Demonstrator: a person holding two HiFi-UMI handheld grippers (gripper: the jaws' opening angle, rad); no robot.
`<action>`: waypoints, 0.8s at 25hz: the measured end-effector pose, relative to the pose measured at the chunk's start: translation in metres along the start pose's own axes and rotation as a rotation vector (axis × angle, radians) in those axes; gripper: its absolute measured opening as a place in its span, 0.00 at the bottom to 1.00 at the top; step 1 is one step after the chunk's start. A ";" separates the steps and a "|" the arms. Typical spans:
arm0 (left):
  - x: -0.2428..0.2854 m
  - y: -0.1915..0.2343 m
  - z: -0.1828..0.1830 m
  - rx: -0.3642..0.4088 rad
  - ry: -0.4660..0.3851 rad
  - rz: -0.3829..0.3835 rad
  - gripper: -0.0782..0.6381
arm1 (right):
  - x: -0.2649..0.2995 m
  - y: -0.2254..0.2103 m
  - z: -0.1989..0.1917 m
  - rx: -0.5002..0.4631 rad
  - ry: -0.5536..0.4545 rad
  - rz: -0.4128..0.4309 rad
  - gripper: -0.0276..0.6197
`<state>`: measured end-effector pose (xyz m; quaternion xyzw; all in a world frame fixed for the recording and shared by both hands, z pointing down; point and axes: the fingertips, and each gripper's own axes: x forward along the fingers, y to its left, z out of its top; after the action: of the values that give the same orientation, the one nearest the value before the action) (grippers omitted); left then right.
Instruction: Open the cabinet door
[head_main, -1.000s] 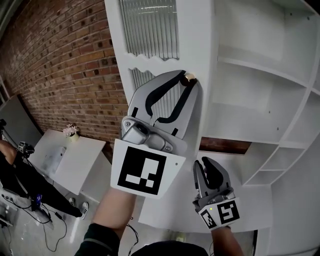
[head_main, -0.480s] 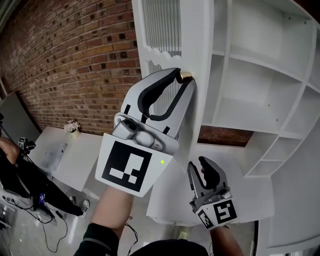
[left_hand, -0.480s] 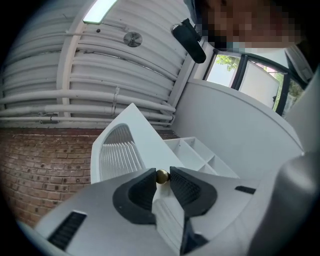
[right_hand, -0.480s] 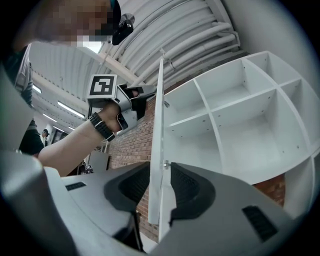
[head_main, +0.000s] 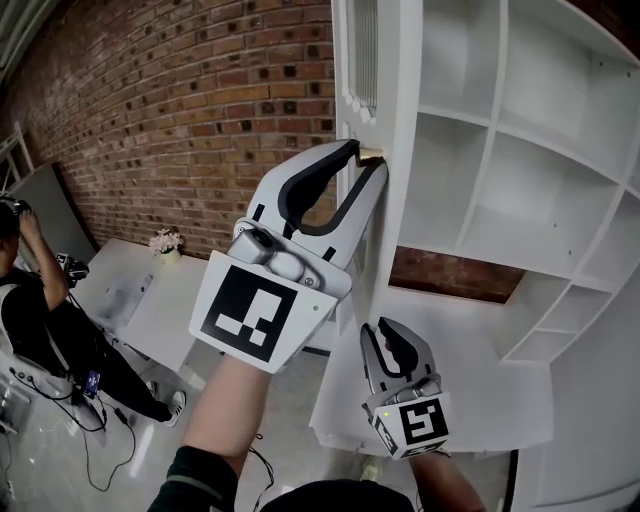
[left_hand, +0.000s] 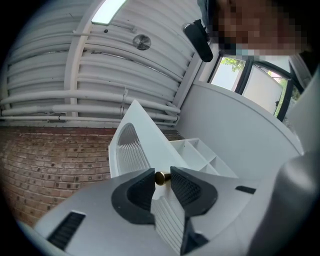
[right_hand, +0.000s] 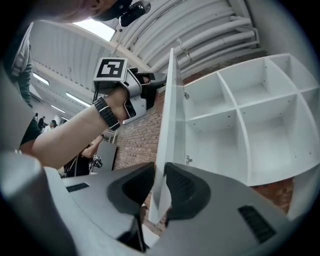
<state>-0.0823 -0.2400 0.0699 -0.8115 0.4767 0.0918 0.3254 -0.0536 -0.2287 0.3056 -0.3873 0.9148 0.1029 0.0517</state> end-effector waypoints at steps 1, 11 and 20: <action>-0.005 0.004 0.001 0.009 0.002 0.006 0.24 | 0.002 0.006 0.001 -0.003 -0.002 0.004 0.13; -0.034 0.036 0.001 0.019 0.007 0.030 0.23 | 0.025 0.043 0.004 -0.016 -0.005 0.064 0.16; -0.056 0.067 0.000 0.009 -0.018 0.036 0.21 | 0.048 0.073 0.007 -0.020 0.002 0.105 0.16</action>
<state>-0.1674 -0.2227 0.0665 -0.8004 0.4888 0.1028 0.3314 -0.1392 -0.2111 0.3007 -0.3393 0.9328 0.1144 0.0417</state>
